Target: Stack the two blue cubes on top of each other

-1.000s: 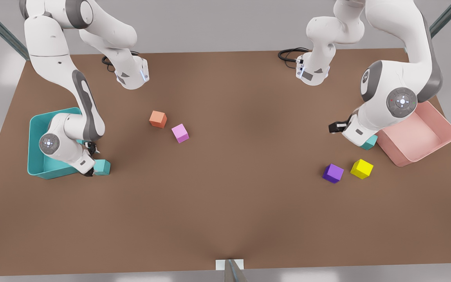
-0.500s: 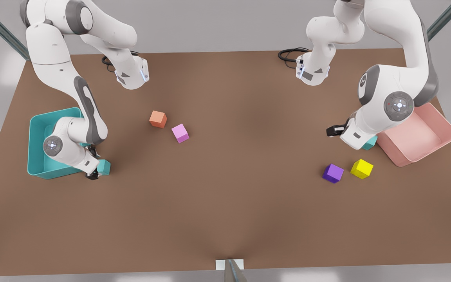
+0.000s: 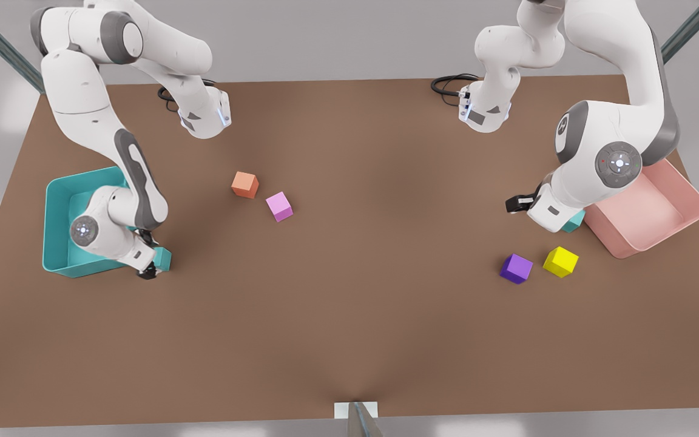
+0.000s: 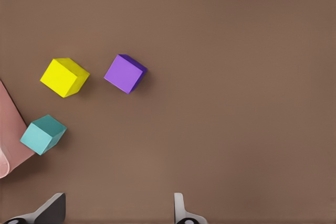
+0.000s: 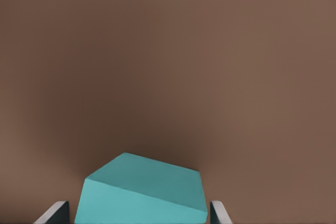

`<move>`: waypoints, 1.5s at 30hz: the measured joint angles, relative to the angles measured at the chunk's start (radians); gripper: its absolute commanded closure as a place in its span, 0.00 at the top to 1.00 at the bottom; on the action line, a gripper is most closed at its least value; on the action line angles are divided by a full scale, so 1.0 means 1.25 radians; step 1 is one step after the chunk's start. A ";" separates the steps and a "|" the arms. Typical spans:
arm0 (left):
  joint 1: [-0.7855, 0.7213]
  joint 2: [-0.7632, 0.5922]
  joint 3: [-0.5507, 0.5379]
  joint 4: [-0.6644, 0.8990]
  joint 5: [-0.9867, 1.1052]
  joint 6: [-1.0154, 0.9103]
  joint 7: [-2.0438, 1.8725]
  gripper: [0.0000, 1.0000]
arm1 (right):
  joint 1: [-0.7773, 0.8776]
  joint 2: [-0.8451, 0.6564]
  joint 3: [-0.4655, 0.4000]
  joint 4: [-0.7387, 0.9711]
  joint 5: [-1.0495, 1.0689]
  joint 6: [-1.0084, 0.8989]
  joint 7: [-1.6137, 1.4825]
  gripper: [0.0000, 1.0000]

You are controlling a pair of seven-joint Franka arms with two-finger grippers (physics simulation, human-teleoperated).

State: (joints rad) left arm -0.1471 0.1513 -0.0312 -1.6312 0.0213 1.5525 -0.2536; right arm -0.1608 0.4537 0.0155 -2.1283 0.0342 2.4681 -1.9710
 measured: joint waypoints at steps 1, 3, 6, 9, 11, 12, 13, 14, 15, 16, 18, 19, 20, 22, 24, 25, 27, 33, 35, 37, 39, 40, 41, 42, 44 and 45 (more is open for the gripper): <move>0.000 0.000 0.000 0.000 0.000 0.000 0.000 1.00 | 0.001 0.005 0.000 0.000 0.004 0.003 -0.002 1.00; 0.000 0.002 0.000 0.000 0.000 0.000 0.000 1.00 | 0.002 0.014 0.001 0.002 0.013 0.009 -0.005 0.93; 0.000 0.004 0.000 0.000 0.000 0.000 -0.001 1.00 | 0.004 0.020 0.001 0.007 0.022 0.015 -0.008 0.70; 0.000 0.004 0.000 0.000 0.000 0.000 -0.001 1.00 | 0.006 0.019 0.003 0.013 0.025 0.018 -0.010 0.68; 0.000 0.004 0.000 0.000 0.000 0.000 -0.001 1.00 | 0.007 0.016 0.004 0.018 0.026 0.017 -0.010 0.68; 0.000 0.005 0.000 0.000 0.000 0.000 -0.002 1.00 | 0.008 0.014 0.004 0.021 0.027 0.017 -0.010 0.68; 0.000 0.005 0.000 0.000 0.000 0.000 -0.002 1.00 | 0.009 0.013 0.005 0.023 0.027 0.016 -0.010 0.68; 0.000 0.005 0.000 0.000 0.000 0.000 -0.002 1.00 | 0.010 0.012 0.007 0.024 0.029 0.015 -0.010 0.68; 0.000 0.005 0.000 0.000 0.000 0.000 -0.002 1.00 | 0.020 0.011 0.008 0.030 0.033 0.014 -0.010 0.68; 0.000 0.005 0.000 0.000 0.000 0.000 -0.002 1.00 | 0.045 0.010 0.009 0.043 0.045 0.009 -0.010 0.68; 0.001 0.004 0.000 -0.001 0.000 0.000 0.000 1.00 | 0.116 0.007 0.009 0.071 0.069 0.000 -0.001 0.68; 0.002 0.004 0.000 -0.001 -0.001 0.000 0.002 1.00 | 0.155 0.006 0.009 0.084 0.077 -0.003 0.009 0.69; 0.004 0.003 0.001 -0.004 -0.001 0.000 0.006 1.00 | 0.201 0.006 0.009 0.098 0.083 -0.006 0.023 0.69; 0.006 0.003 0.000 -0.011 -0.002 -0.001 0.014 1.00 | 0.291 0.008 0.009 0.125 0.091 -0.011 0.066 0.69; 0.008 0.008 0.001 -0.012 -0.002 -0.001 0.024 1.00 | 0.388 0.016 0.007 0.157 0.095 -0.014 0.128 0.69; 0.014 0.009 0.001 -0.011 -0.002 -0.001 0.028 1.00 | 0.434 0.023 0.006 0.173 0.095 -0.016 0.165 0.69; 0.033 0.018 0.002 -0.011 -0.002 -0.002 0.036 1.00 | 0.521 0.049 0.005 0.218 0.095 -0.018 0.249 0.69; 0.044 -0.054 0.065 -0.377 0.033 0.132 0.089 1.00 | 0.705 0.298 0.003 0.635 0.055 -0.089 0.556 0.69; 0.086 -0.054 0.068 -0.433 0.039 0.211 0.115 1.00 | 0.722 0.368 -0.004 0.727 0.044 -0.116 0.653 0.69; 0.131 -0.052 0.070 -0.491 0.043 0.303 0.152 1.00 | 0.743 0.417 -0.031 0.778 0.037 -0.135 0.741 0.69; 0.180 -0.047 0.074 -0.532 0.045 0.389 0.207 1.00 | 0.752 0.438 -0.042 0.795 0.033 -0.147 0.820 0.71; 0.207 -0.041 0.076 -0.540 0.046 0.424 0.239 1.00 | 0.754 0.444 -0.045 0.799 0.031 -0.151 0.856 0.77; 0.232 -0.036 0.078 -0.548 0.047 0.453 0.272 1.00 | 0.755 0.447 -0.046 0.802 0.030 -0.155 0.891 0.88; 0.249 -0.034 0.079 -0.554 0.047 0.478 0.308 1.00 | 0.755 0.448 -0.047 0.804 0.028 -0.157 0.925 1.00; 0.262 -0.028 0.088 -0.558 0.048 0.517 0.385 1.00 | 0.758 0.450 -0.048 0.812 0.026 -0.162 0.987 1.00; 0.266 -0.026 0.091 -0.559 0.053 0.532 0.425 1.00 | 0.759 0.450 -0.048 0.817 0.025 -0.164 1.015 1.00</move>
State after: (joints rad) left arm 0.1850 0.1184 0.0829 -2.3304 0.0876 2.2179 0.2772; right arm 0.7876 1.0164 -0.0442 -1.1064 0.0659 2.2627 -0.7018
